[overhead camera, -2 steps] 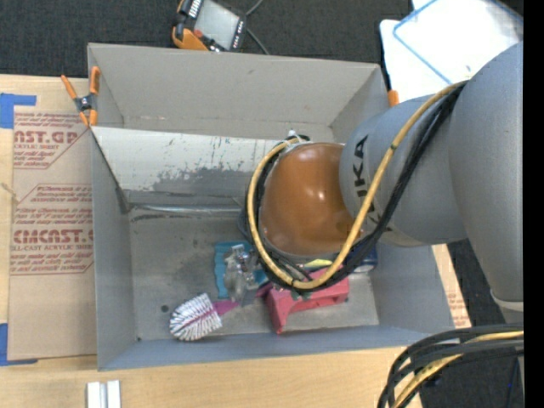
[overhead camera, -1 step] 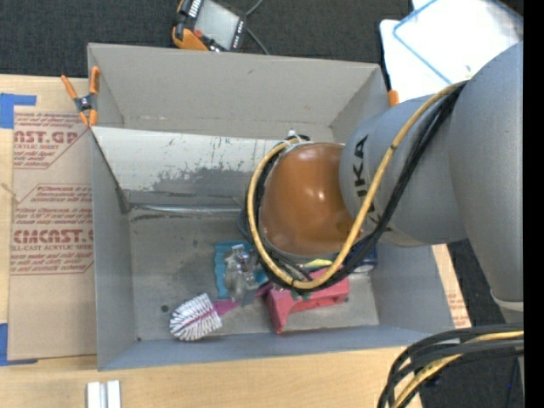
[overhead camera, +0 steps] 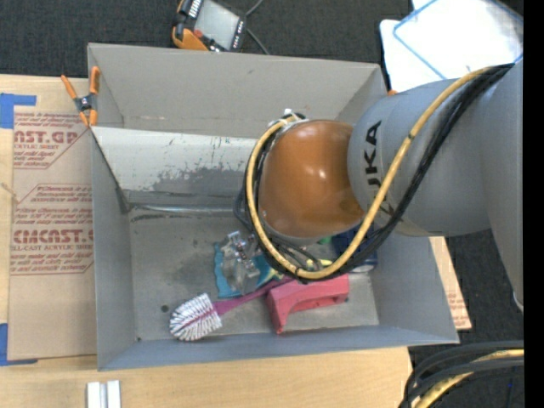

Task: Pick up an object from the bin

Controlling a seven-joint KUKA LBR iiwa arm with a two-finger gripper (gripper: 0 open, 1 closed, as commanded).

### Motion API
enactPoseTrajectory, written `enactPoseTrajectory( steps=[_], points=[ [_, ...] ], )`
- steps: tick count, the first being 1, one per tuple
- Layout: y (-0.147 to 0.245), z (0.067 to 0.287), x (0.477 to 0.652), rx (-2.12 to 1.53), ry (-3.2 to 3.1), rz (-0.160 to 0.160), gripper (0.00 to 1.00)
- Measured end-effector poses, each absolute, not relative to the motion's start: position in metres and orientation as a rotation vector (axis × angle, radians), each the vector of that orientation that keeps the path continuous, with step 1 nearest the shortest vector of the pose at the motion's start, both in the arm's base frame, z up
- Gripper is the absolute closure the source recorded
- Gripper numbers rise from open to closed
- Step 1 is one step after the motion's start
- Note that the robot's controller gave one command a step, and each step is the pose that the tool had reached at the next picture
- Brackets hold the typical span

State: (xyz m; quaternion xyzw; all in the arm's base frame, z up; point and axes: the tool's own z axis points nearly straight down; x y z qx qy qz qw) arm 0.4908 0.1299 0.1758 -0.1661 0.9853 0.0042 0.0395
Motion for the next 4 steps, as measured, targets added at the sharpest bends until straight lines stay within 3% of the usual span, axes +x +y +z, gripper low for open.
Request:
enactPoseTrajectory(
  steps=[1,2,3,4],
  points=[
    [0.131,0.123,0.496,-0.33,3.052,0.019,1.0],
    [0.156,0.114,0.483,-0.746,2.96,0.005,0.0],
    [0.156,0.114,0.483,-0.746,2.96,0.005,0.0],
    [0.163,0.069,0.495,-0.747,2.96,0.008,0.0]
  ],
)
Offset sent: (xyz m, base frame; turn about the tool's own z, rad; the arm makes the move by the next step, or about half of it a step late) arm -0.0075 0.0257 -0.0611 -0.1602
